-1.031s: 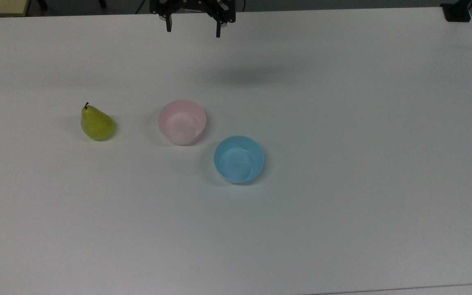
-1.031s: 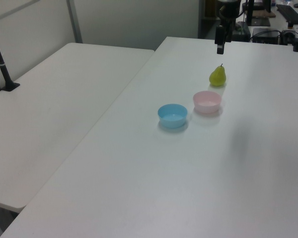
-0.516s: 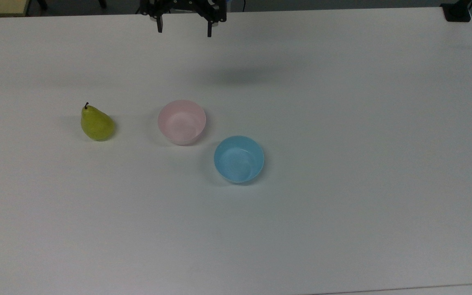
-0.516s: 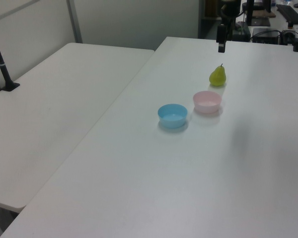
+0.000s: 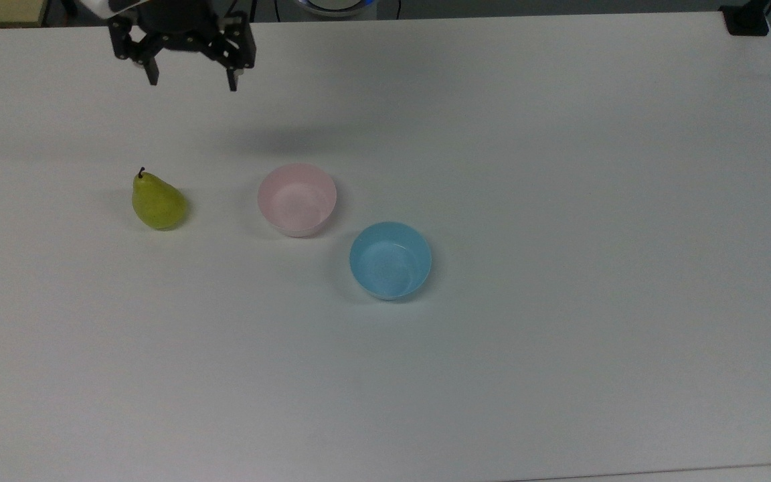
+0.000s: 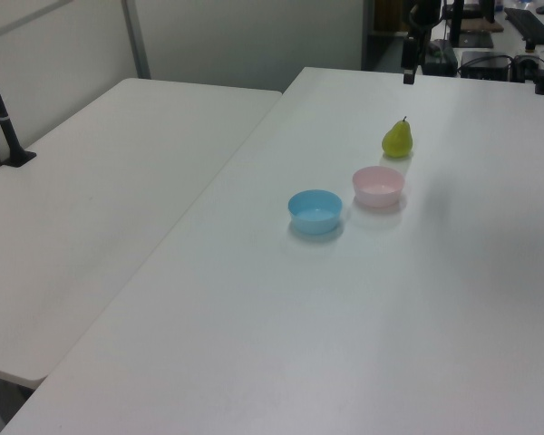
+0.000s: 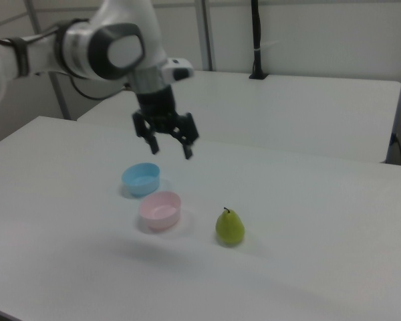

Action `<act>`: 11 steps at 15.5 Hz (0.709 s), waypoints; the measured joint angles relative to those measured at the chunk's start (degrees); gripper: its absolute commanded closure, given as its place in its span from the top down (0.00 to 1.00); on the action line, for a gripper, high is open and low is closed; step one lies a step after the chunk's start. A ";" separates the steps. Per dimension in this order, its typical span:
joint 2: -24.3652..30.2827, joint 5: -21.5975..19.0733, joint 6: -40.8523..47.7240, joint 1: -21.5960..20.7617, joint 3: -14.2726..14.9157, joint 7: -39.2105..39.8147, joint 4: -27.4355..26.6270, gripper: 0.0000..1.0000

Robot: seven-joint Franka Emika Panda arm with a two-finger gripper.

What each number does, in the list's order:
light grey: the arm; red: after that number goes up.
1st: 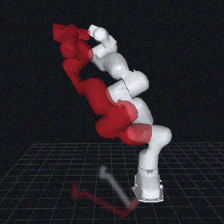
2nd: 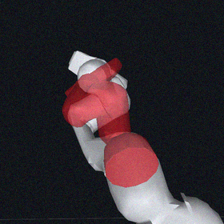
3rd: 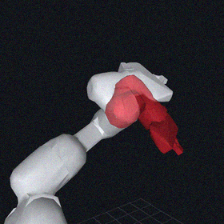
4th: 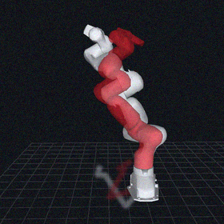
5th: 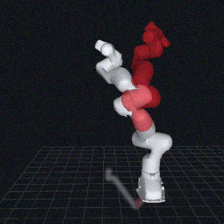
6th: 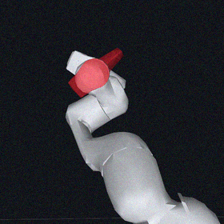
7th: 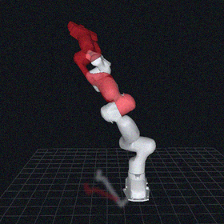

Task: Place the pear in the bowl
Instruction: 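Move the open gripper over the yellow-green pear and lower it, then close the gripper around the pear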

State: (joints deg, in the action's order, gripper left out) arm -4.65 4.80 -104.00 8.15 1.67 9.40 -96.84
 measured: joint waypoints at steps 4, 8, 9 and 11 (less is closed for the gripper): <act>-5.03 0.00 -5.07 3.87 0.05 2.20 0.03 1.00; -9.64 0.22 -8.50 6.48 0.07 5.83 0.03 1.00; -10.72 0.36 -9.25 7.06 0.07 6.63 0.02 1.00; -12.78 1.09 -10.75 8.00 0.07 7.47 0.01 1.00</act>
State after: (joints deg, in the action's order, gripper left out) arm -17.43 5.89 -114.75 16.15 1.74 16.87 -96.83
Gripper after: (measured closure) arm 0.000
